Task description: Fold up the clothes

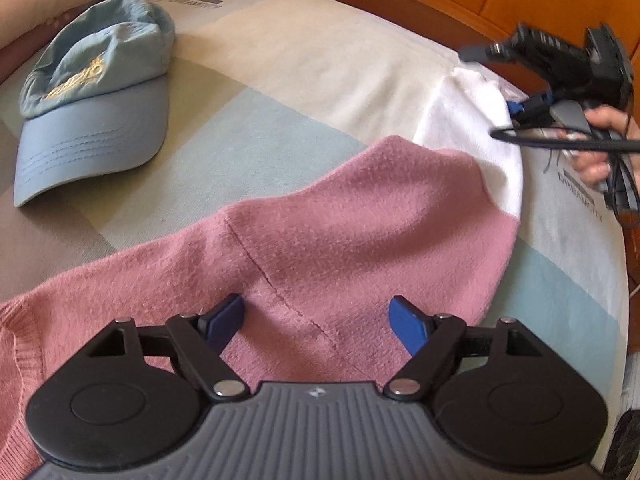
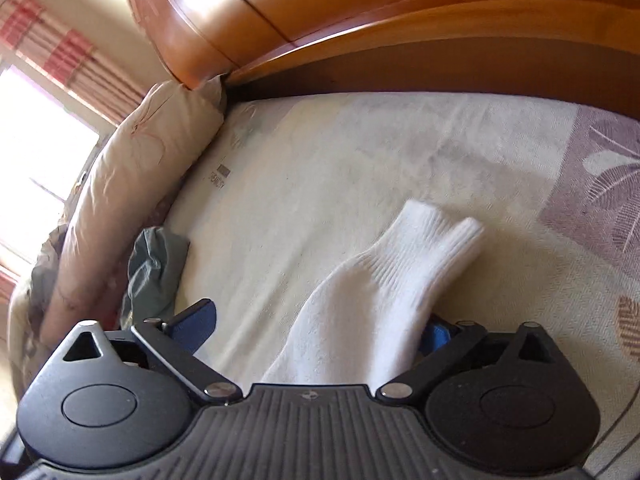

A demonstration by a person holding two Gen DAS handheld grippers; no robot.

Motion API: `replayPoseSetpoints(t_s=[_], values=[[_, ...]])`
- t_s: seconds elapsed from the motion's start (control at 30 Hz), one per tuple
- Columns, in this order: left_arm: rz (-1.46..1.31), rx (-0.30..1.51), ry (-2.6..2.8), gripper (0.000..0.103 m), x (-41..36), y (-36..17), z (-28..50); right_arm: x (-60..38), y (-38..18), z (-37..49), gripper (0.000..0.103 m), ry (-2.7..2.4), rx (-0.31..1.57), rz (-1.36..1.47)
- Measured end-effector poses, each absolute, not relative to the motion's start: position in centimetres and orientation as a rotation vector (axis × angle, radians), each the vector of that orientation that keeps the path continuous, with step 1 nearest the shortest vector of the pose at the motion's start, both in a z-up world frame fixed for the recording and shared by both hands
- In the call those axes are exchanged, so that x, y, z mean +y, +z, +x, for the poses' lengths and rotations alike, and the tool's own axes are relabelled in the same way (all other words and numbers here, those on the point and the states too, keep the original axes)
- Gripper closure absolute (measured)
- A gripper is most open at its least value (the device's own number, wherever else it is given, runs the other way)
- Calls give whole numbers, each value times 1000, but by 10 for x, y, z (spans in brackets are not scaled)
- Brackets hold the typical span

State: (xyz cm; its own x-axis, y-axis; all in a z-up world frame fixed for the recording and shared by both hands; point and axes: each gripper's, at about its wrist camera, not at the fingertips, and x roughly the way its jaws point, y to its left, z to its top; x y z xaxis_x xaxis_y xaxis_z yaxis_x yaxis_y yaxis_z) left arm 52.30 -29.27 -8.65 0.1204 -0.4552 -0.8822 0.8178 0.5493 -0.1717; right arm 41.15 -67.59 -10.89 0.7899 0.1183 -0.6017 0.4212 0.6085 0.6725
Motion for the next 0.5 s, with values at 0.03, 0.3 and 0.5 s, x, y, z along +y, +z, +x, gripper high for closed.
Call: replayPoseSetpoints(t_s=[0.03,0.3,0.5], values=[[393,1099,-957,23,-290,-86,524,-676,-109,409,21,-199,668,898],[425,1085,-939,23,-287,-83,520,-684,-112,392,93,-317,725,867],[382,1110,-916,23,-283,-82,524,-678,-92,364,91,-391,761,785]])
